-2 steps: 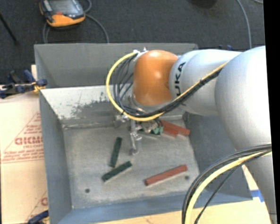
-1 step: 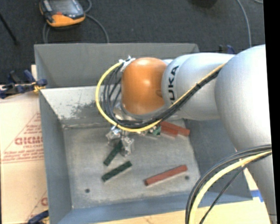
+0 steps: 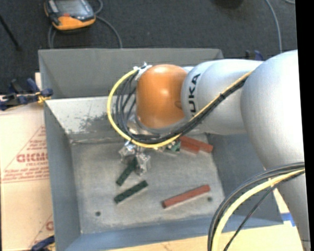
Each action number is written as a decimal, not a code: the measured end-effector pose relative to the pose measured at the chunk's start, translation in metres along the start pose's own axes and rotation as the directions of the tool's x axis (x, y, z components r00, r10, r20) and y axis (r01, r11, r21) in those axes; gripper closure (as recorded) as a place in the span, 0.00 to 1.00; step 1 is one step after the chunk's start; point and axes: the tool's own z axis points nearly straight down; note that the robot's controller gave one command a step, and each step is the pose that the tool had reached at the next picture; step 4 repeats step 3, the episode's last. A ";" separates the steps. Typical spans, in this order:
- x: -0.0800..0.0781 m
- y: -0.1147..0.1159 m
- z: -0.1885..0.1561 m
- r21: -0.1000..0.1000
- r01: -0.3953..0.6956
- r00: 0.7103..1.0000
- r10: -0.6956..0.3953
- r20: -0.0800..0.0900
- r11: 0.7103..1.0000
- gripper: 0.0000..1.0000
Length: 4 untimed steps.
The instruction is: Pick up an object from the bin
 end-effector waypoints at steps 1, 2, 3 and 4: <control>0.005 0.005 -0.052 -0.001 0.017 1.000 -0.017 -0.006 1.000 1.00; -0.002 0.004 -0.122 0.002 0.011 1.000 -0.011 -0.002 1.000 1.00; -0.005 -0.003 -0.135 0.012 0.013 1.000 -0.013 0.014 1.000 1.00; -0.005 -0.003 -0.135 0.012 0.013 1.000 -0.013 0.014 1.000 1.00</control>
Offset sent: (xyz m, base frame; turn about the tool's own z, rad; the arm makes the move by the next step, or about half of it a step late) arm -0.0008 0.0058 0.1342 -0.0109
